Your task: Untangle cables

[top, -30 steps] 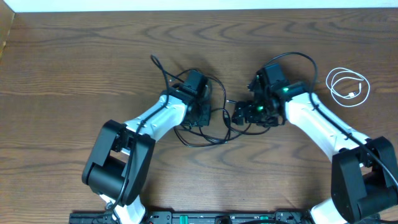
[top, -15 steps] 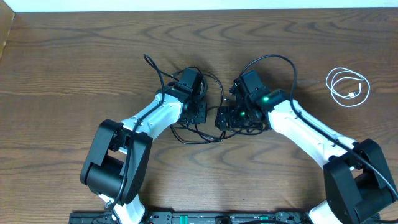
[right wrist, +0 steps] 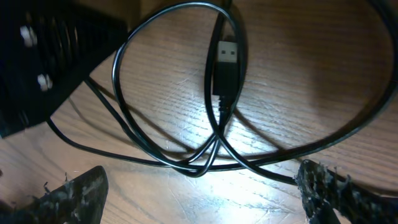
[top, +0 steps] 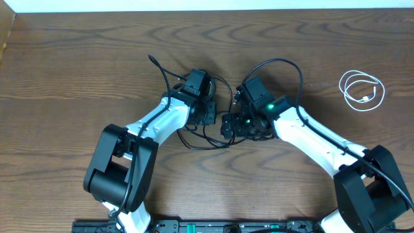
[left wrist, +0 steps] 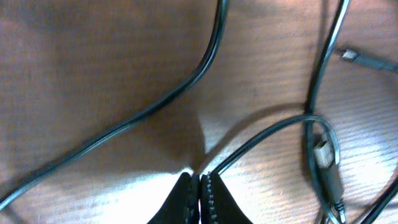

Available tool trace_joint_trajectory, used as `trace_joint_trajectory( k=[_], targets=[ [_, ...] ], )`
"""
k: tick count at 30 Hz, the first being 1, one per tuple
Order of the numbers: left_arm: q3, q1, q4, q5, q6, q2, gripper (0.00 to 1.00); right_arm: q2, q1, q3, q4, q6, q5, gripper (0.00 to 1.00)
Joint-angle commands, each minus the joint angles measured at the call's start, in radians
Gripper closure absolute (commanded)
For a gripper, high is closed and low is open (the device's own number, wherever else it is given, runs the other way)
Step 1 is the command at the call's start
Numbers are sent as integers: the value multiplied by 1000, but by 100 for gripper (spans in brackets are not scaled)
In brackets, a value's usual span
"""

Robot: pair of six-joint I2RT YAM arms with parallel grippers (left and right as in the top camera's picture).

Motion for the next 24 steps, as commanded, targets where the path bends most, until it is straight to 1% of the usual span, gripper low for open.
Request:
trace_joint_trajectory(
  k=[1, 3, 8, 10, 16, 19, 24],
  targets=[
    [2, 10, 20, -3, 12, 13, 92, 3, 16, -21, 10, 11, 16, 5],
    [2, 10, 31, 6, 16, 13, 92, 3, 21, -30, 25, 11, 16, 5],
    [16, 10, 23, 128, 89, 13, 92, 3, 35, -62, 72, 41, 16, 2],
    [34, 17, 0, 167, 89, 13, 93, 3, 37, -71, 90, 63, 16, 1],
    [106, 60, -88, 285, 100, 13, 93, 3, 37, -78, 126, 63, 15, 1],
    [112, 76, -100, 312, 99, 13, 93, 3, 43, -80, 126, 64, 15, 1],
    [112, 77, -140, 312, 111, 13, 92, 3, 82, -81, 143, 64, 18, 2]
  ],
)
